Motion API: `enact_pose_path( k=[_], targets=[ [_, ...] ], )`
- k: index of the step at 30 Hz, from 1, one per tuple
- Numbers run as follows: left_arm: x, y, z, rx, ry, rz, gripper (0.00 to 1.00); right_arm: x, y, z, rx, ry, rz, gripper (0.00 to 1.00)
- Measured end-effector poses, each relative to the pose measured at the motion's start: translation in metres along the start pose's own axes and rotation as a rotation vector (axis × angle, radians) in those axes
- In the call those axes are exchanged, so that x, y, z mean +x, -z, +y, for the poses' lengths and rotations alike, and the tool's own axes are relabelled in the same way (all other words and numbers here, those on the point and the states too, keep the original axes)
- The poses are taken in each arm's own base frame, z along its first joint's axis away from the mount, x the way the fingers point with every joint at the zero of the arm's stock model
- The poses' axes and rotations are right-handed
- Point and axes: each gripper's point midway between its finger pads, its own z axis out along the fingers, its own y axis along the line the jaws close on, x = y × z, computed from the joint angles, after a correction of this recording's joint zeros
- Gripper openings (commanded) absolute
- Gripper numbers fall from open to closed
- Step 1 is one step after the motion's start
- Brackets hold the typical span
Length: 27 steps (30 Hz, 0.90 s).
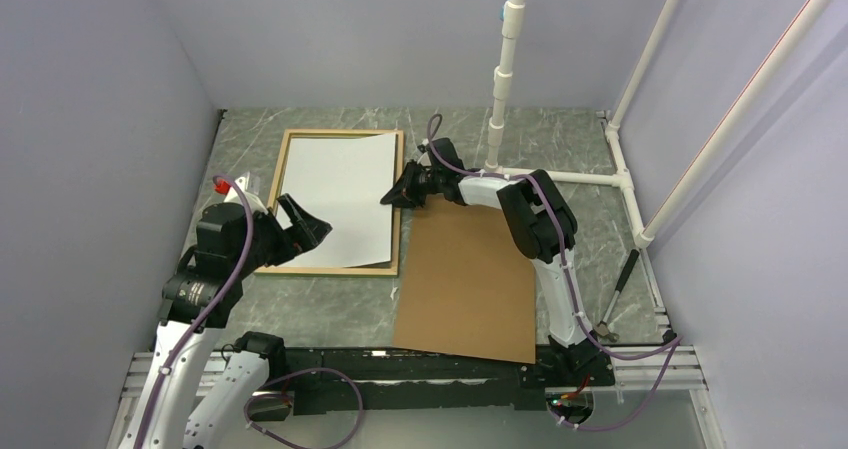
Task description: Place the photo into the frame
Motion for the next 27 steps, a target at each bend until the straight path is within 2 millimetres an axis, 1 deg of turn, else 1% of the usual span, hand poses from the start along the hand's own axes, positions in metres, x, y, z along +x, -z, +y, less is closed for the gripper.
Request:
enact_pose_path(
  k=[2, 4, 5, 6, 7, 13, 14, 17, 18, 19, 22, 25, 27],
  targets=[
    [0.000, 0.000, 0.000, -0.001, 0.000, 0.002, 0.97, 0.000, 0.000, 0.000, 0.001, 0.003, 0.001, 0.13],
    [0.000, -0.001, 0.000, -0.002, 0.001, 0.003, 0.97, 0.002, -0.001, -0.001, 0.006, 0.008, 0.002, 0.11],
    [0.000, -0.001, 0.001, -0.003, 0.001, 0.004, 0.97, 0.003, -0.001, -0.001, 0.008, 0.009, 0.004, 0.08],
    [0.001, -0.001, 0.001, -0.003, 0.001, 0.004, 0.97, 0.004, -0.002, -0.001, 0.009, 0.009, 0.007, 0.03],
    [0.001, -0.001, 0.001, -0.003, 0.001, 0.005, 0.97, 0.005, -0.002, -0.001, 0.010, 0.009, 0.009, 0.00],
    [0.001, -0.001, 0.001, -0.003, 0.001, 0.005, 0.97, 0.008, -0.005, 0.002, 0.009, 0.006, 0.009, 0.00],
    [0.001, -0.001, 0.001, -0.003, 0.001, 0.005, 0.97, 0.008, -0.005, 0.001, 0.009, 0.005, 0.008, 0.06],
    [0.001, -0.002, 0.001, -0.004, 0.001, 0.006, 0.97, 0.009, -0.006, 0.001, 0.010, -0.007, 0.009, 0.44],
    [0.001, -0.002, 0.001, -0.005, 0.002, 0.007, 0.97, 0.009, -0.006, 0.001, 0.012, -0.008, 0.008, 0.53],
    [0.001, -0.002, 0.001, -0.006, 0.002, 0.008, 0.97, 0.009, -0.006, 0.000, 0.014, -0.006, 0.007, 0.59],
    [0.001, -0.003, 0.001, -0.007, 0.002, 0.010, 0.98, 0.008, -0.006, 0.001, 0.010, 0.001, 0.004, 0.71],
    [0.001, -0.003, 0.001, -0.006, 0.002, 0.010, 0.98, 0.007, -0.003, 0.008, 0.005, 0.027, -0.005, 0.77],
    [0.002, -0.004, 0.002, -0.006, 0.002, 0.009, 0.98, 0.009, 0.000, 0.010, 0.015, 0.043, -0.005, 0.80]
  ],
)
